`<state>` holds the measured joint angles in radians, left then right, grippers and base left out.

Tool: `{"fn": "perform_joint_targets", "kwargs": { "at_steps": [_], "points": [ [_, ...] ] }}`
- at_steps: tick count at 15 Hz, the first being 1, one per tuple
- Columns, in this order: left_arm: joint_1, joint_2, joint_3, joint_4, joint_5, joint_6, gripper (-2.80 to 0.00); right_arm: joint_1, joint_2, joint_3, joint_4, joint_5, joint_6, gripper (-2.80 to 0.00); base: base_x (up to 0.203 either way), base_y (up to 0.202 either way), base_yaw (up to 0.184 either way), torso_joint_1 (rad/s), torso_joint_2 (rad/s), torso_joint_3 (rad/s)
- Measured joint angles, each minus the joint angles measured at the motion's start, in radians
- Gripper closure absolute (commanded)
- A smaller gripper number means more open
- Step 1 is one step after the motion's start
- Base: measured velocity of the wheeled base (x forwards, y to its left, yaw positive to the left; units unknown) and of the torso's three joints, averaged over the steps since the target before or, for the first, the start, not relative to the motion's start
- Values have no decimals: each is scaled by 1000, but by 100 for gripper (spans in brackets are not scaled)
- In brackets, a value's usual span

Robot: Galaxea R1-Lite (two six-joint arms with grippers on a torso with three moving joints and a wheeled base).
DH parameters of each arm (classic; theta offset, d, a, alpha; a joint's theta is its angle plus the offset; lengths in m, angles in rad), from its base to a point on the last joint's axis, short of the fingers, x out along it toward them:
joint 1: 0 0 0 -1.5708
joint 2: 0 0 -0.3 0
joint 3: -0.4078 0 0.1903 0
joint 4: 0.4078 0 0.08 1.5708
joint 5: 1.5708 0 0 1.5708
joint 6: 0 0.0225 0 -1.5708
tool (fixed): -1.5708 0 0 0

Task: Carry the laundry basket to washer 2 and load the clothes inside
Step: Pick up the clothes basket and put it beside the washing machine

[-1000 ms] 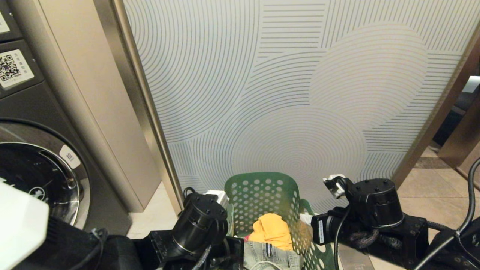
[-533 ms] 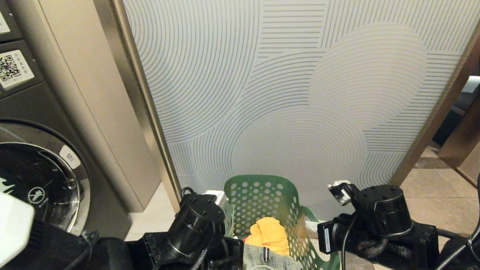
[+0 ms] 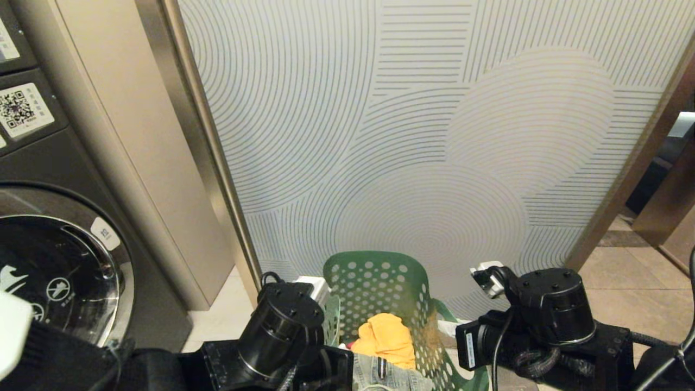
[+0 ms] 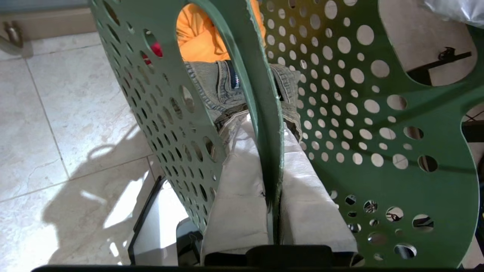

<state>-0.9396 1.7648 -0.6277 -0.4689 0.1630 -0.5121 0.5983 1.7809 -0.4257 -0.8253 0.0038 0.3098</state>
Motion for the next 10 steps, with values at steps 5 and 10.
{"fn": "perform_joint_targets", "kwargs": {
  "at_steps": [5,10],
  "points": [
    [-2,-3,0,0,0,0,0,1,-1,12,0,-1,-16,0,0,0,0,205,-473,-268],
    [-2,-1,-3,-1,0,-1,0,0,-1,19,-1,-4,-52,0,0,0,0,162,-350,-193]
  ]
}}
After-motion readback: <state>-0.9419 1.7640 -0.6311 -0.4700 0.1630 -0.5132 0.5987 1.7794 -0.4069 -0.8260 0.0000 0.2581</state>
